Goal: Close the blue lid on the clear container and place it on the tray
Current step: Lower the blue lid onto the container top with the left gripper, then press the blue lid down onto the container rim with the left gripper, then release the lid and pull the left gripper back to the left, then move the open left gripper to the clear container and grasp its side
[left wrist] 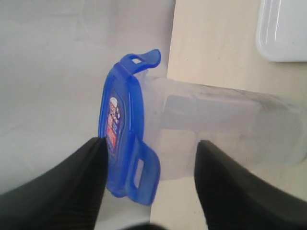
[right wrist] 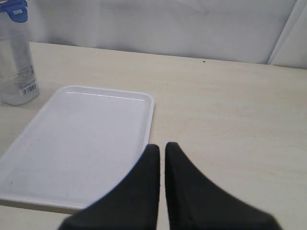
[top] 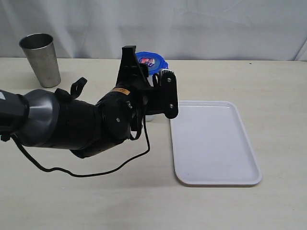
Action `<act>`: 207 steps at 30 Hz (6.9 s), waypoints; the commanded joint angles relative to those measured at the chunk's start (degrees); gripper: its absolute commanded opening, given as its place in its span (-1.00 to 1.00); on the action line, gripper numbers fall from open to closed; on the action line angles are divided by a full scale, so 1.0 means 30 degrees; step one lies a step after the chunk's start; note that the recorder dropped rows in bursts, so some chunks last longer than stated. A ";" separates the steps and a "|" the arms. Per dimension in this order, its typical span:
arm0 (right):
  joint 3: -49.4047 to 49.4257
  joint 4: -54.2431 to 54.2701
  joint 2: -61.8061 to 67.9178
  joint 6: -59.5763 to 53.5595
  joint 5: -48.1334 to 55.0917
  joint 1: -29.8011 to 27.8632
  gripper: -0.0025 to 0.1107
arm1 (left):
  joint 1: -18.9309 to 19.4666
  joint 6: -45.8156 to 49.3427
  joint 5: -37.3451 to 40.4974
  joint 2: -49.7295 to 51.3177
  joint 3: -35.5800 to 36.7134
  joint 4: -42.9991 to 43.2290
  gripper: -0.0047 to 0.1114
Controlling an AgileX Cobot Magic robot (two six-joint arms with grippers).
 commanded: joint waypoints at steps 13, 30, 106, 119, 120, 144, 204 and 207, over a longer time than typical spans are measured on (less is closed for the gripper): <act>0.0047 0.0038 -0.0088 -0.0027 -0.0196 -0.0072 -0.88 | -0.0055 -0.0372 -0.1375 -0.0044 0.0057 -0.2768 0.04; 0.0047 0.0038 -0.0088 -0.0027 -0.0196 -0.0072 -0.88 | -0.0055 -0.0637 -0.0439 -0.2720 0.1199 -0.5745 0.03; 0.0047 0.0038 -0.0088 -0.0027 -0.0196 -0.0072 -0.88 | 0.7525 -1.0026 1.9158 -0.0254 -0.6306 -0.7091 -0.92; 0.0047 0.0038 -0.0088 -0.0027 -0.0196 -0.0072 -0.88 | 0.7525 -1.0104 1.9358 0.0867 -0.6306 -0.7091 -0.92; 0.0047 0.0038 -0.0088 -0.0027 -0.0196 -0.0072 -0.88 | 0.7525 -1.0104 1.9358 0.0867 -0.6306 -0.7091 -0.92; 0.0047 0.0038 -0.0088 -0.0027 -0.0196 -0.0072 -0.88 | 0.7565 -0.9242 1.9903 -0.1394 -0.5812 -0.5542 -0.92; 0.0047 0.0038 -0.0088 -0.0027 -0.0196 -0.0072 -0.88 | 1.3615 -4.6241 -0.6358 -0.1668 0.8240 3.1926 -0.91; 0.0047 0.0038 -0.0088 -0.0027 -0.0196 -0.0072 -0.88 | 1.3720 -4.6631 -0.7378 0.0157 0.7659 3.2800 -0.74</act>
